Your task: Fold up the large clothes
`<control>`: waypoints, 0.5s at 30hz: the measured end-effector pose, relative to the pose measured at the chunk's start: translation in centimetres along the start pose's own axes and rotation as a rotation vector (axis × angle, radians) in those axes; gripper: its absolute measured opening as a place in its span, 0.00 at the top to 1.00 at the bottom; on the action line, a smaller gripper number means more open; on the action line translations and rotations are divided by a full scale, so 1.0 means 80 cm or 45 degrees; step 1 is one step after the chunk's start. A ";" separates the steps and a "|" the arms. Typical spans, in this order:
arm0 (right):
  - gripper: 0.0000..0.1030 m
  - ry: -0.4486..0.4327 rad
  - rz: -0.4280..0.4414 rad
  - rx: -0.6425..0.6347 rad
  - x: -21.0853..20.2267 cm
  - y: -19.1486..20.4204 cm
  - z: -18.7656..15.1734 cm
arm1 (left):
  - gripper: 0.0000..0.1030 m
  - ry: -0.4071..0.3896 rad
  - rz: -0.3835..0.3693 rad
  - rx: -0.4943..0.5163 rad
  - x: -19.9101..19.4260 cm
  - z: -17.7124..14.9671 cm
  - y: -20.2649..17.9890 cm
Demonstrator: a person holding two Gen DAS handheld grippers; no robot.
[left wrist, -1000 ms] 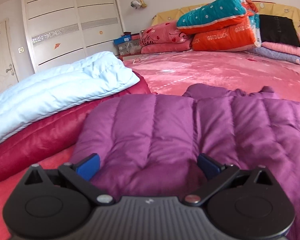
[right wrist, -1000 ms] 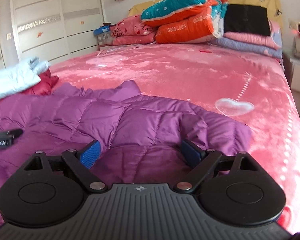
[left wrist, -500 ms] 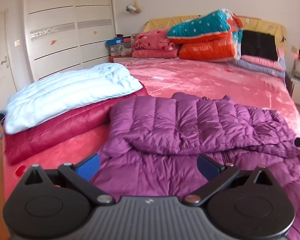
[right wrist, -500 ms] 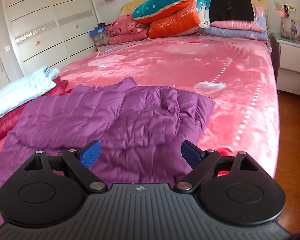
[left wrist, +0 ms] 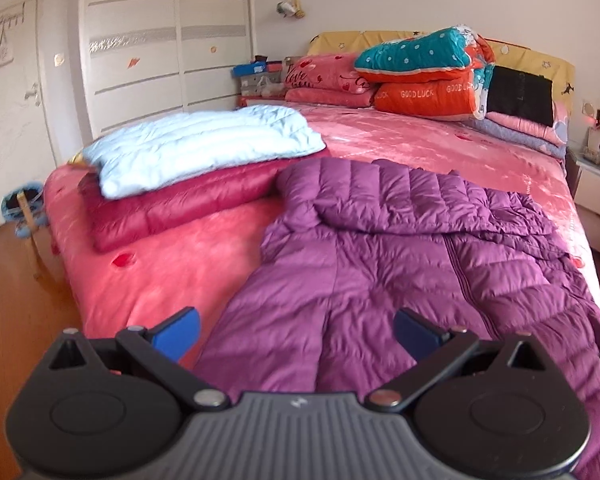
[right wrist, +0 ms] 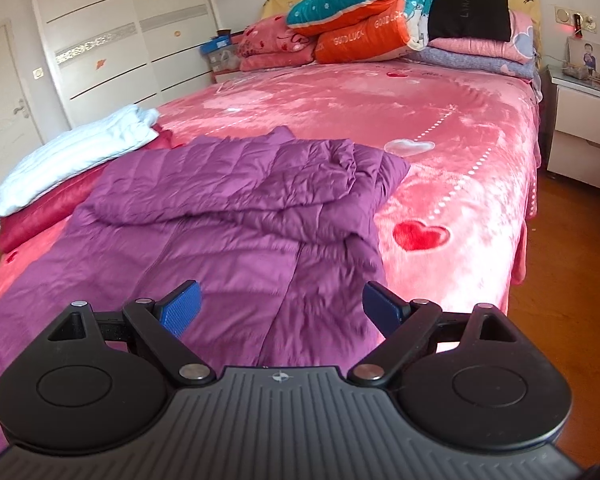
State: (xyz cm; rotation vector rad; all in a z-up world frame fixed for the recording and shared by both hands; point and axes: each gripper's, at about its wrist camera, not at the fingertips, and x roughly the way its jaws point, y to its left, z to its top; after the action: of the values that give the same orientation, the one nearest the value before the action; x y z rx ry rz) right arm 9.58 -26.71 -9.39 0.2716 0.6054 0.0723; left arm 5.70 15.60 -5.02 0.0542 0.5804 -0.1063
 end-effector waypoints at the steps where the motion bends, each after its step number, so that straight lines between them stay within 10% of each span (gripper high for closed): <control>1: 0.00 0.003 0.021 0.010 -0.012 0.001 -0.004 | 0.00 0.001 -0.005 -0.010 -0.006 -0.003 0.004; 15: 0.00 0.153 0.330 -0.247 -0.145 0.056 -0.065 | 0.00 0.116 -0.152 0.081 -0.098 -0.065 0.024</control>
State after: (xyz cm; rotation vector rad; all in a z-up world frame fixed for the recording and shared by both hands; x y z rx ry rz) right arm -2.80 -22.90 -5.85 0.1569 0.6750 0.3969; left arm -3.41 18.56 -5.01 0.0864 0.6709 -0.2391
